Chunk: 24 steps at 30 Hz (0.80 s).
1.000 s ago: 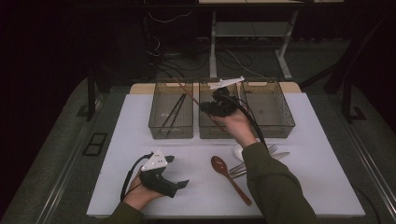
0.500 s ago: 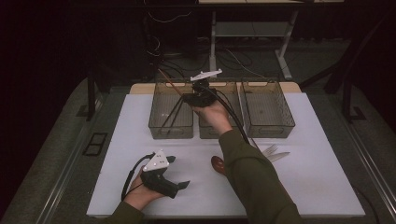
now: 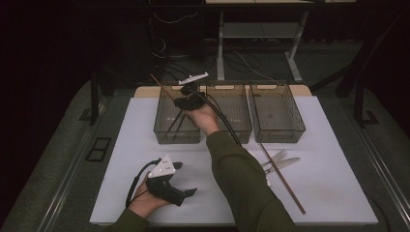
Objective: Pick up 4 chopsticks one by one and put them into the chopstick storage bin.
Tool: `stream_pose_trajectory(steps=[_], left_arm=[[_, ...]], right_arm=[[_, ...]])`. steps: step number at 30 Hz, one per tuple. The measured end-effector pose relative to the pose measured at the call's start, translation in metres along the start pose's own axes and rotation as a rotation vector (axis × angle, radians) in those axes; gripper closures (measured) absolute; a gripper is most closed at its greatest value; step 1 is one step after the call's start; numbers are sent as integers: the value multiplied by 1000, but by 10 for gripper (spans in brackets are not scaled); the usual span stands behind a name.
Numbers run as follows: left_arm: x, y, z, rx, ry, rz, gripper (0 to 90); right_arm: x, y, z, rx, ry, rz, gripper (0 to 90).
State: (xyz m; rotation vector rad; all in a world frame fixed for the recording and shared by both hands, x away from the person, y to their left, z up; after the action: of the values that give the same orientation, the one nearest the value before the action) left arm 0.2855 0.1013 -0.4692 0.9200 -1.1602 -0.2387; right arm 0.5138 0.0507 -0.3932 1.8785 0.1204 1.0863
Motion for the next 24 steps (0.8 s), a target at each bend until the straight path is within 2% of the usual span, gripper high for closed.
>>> stream_pose_trajectory(steps=[4,7,8,9,12,14,16,18,22,24], left_arm=[[0,0,0,-3,-2,-1,0],[0,0,0,-7,-6,-2,0],[0,0,0,-7,-7,-3,0],[0,0,0,-7,-9,-4,0],[-1,0,1,-7,-6,-3,0],[-1,1,1,-7,-5,-2,0],[-1,1,0,-10,-2,-4,0],[-1,1,0,-9,-4,-3,0],[0,2,0,-12,4,2,0],[-1,2,-1,-12,0,-2,0]], right_arm=[[-5,-14,1,-2,-10,-34,837],[-12,-22,3,-19,-19,-94,827],[-15,-24,3,-24,-26,-114,789],[-16,-23,5,-41,-27,-116,714],[-17,-17,8,-44,-45,-111,582],[-17,-11,10,-49,-44,-105,538],[-18,-3,11,-33,-48,-96,485],[-20,5,12,-42,-36,-91,459],[-26,20,13,-17,-25,-76,407],[-31,27,16,-25,-13,-77,391]])
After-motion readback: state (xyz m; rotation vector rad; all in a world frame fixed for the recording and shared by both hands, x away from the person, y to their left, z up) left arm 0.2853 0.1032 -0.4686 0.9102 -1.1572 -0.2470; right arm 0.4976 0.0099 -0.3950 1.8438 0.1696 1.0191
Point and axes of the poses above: each handheld gripper's, and its own axes: y roughly backward along the jaws, x roughly out of its top, z roughly to its right, the point moved 6 cm from there along -y, roughly forward along the jaws, and after that the axes turned 15 degrees about -z, right-handed, at the moved point
